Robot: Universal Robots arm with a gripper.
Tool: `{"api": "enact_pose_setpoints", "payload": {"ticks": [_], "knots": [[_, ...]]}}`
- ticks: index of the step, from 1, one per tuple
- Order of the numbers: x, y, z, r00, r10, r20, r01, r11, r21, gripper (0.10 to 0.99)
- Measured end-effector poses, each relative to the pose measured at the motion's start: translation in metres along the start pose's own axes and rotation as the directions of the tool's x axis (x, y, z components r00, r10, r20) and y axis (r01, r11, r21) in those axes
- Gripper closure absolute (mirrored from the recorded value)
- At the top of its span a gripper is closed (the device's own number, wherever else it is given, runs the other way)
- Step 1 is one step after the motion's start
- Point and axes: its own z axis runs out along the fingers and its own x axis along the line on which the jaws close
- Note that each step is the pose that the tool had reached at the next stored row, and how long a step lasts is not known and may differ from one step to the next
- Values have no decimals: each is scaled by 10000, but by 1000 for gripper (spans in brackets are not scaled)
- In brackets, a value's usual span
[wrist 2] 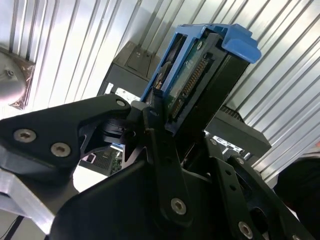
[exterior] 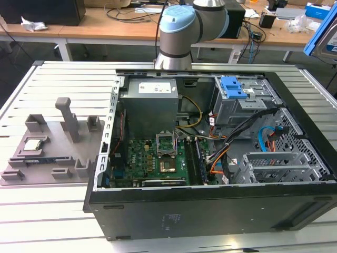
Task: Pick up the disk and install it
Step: 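Pick up the disk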
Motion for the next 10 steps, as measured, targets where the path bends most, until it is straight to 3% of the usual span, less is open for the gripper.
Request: {"api": "enact_pose_setpoints", "payload": {"ticks": [10], "knots": [[112, 100, 11, 10000, 0, 1, 0, 10000, -1, 725]]}}
